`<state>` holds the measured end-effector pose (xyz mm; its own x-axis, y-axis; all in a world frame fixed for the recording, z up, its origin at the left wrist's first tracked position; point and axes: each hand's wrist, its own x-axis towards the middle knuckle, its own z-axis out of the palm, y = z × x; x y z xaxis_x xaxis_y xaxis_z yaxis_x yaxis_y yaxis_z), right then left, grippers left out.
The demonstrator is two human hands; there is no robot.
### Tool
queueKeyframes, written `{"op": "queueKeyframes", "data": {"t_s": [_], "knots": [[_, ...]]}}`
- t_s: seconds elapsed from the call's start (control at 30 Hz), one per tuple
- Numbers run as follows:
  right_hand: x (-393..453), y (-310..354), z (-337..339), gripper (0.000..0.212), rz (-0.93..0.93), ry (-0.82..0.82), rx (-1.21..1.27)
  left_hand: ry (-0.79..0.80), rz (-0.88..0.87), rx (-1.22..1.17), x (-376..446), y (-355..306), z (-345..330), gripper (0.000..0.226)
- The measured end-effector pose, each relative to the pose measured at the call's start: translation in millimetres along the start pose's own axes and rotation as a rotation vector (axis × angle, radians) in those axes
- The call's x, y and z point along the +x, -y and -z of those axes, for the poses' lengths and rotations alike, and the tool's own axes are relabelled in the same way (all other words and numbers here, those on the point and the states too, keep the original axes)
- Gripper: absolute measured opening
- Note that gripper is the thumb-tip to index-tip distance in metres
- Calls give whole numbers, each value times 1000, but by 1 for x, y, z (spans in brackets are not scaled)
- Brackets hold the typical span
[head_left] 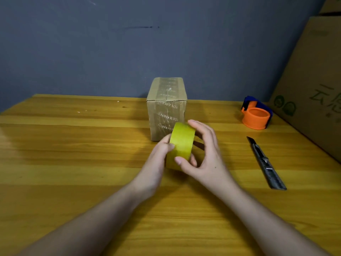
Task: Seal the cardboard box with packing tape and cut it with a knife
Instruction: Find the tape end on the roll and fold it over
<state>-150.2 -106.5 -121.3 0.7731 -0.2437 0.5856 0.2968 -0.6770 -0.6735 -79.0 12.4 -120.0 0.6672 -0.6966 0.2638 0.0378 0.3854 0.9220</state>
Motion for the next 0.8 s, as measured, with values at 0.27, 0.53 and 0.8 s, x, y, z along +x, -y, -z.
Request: {"op": "queueKeyframes", "data": {"t_s": [0.27, 0.53, 0.8], "knots": [[-2, 2, -3, 81, 121, -39, -164, -51, 68, -44, -4, -7, -3, 35], [-3, 1, -3, 80, 123, -61, -165, 32, 37, -32, -6, -10, -4, 35], [-3, 1, -6, 80, 97, -54, -134, -23, 82, -51, -8, -10, -4, 35]]}}
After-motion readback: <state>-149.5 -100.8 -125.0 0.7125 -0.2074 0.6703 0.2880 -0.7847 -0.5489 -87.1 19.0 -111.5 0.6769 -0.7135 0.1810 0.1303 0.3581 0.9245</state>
